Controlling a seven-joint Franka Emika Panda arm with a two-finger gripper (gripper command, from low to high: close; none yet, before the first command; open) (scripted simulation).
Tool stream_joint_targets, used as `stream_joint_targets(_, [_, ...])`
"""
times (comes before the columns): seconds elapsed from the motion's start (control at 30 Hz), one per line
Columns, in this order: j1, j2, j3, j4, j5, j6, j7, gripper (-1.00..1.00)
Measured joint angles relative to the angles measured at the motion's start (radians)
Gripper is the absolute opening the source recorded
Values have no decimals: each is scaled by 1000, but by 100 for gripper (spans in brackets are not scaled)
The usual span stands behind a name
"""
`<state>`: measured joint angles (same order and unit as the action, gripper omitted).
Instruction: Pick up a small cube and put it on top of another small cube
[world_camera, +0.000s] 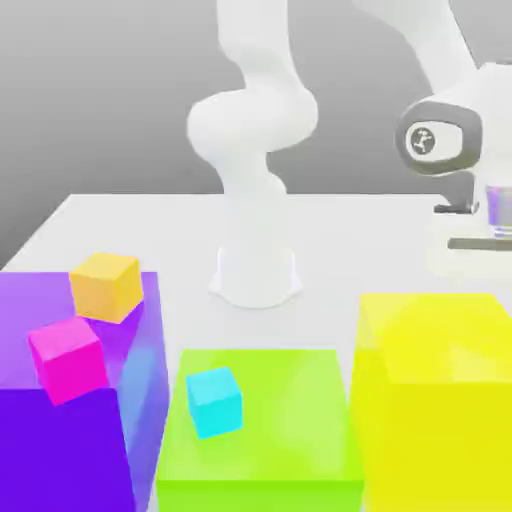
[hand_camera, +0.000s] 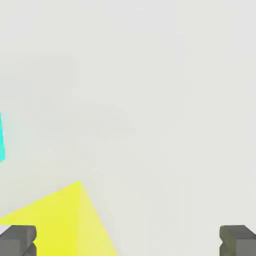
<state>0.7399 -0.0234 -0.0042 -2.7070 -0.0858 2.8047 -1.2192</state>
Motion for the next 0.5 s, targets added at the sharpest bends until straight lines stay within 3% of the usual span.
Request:
stream_joint_targets(0.13, [1,30,-9,-104,-6,53,-118,0])
stream_joint_targets(0.27, [8,6,-63,-180,59,72,-125,0])
stream_joint_targets(0.37, [-62,53,-61,-181,82,118,-132,0])
stream_joint_targets(0.5, [-50,148,-37,-164,99,198,-146,0])
